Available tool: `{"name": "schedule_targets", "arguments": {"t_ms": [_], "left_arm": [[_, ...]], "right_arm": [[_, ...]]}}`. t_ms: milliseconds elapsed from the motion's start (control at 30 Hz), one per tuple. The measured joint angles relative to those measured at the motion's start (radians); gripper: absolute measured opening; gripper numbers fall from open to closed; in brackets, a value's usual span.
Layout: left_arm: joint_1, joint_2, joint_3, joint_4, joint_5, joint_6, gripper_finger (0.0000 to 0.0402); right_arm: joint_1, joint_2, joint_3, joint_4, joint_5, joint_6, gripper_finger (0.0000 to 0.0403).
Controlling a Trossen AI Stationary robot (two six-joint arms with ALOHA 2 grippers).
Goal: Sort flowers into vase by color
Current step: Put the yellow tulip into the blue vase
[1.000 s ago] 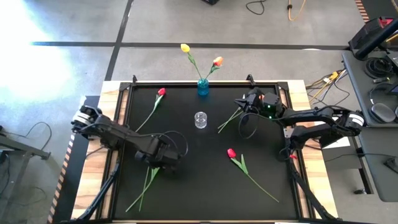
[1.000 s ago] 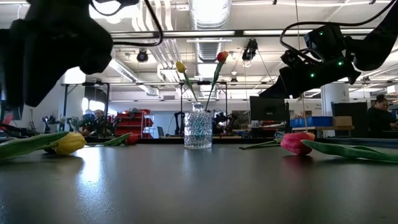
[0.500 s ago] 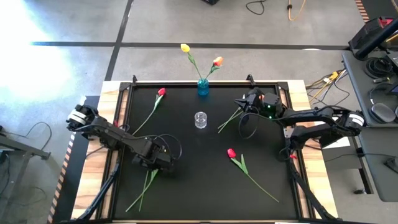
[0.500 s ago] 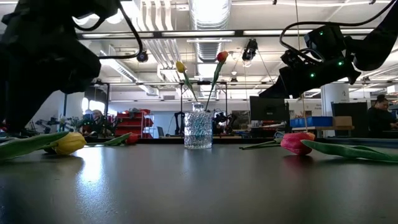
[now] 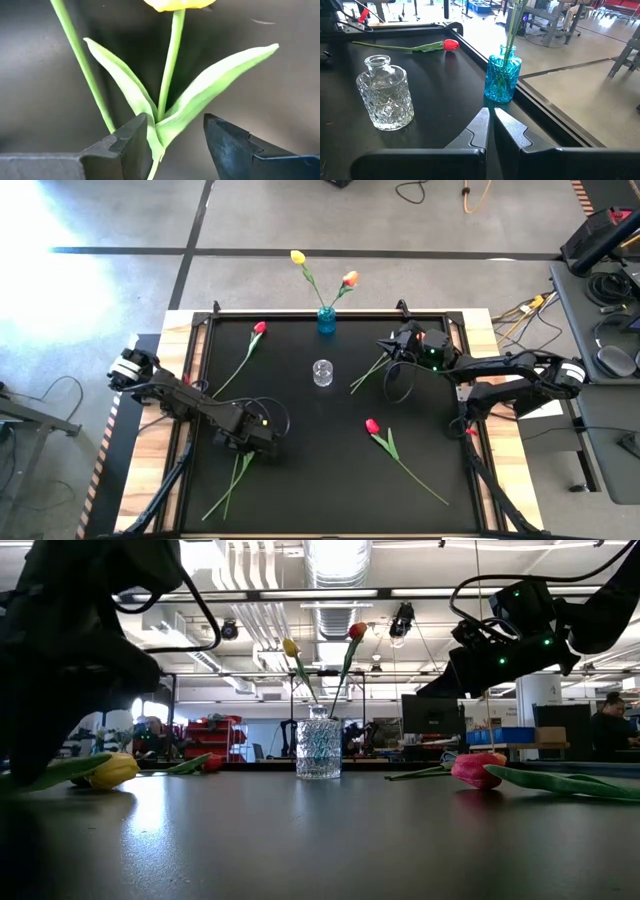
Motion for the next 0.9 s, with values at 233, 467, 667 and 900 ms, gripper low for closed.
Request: {"name": "schedule_targets", "arguments": {"t_ms": [233, 467, 667, 900], "left_arm": [[0.000, -0.002, -0.040, 0.065, 0.001, 0.005, 0.0159], [0.000, -0.002, -0.042, 0.086, -0.008, 0.040, 0.0076], [0.000, -0.016, -0.039, 0.087, -0.025, 0.056, 0.0006], [0.002, -0.103, -0.003, 0.095, -0.179, 0.095, 0.0002]], "right_arm": [[0.000, 0.000, 0.000, 0.000, 0.000, 0.000, 0.0018], [0.000, 0.000, 0.000, 0.001, 0.000, 0.000, 0.0018], [0.000, 0.000, -0.001, 0.008, 0.000, 0.002, 0.0018], [0.000, 0.000, -0.001, 0.008, 0.000, 0.003, 0.0018]]}}
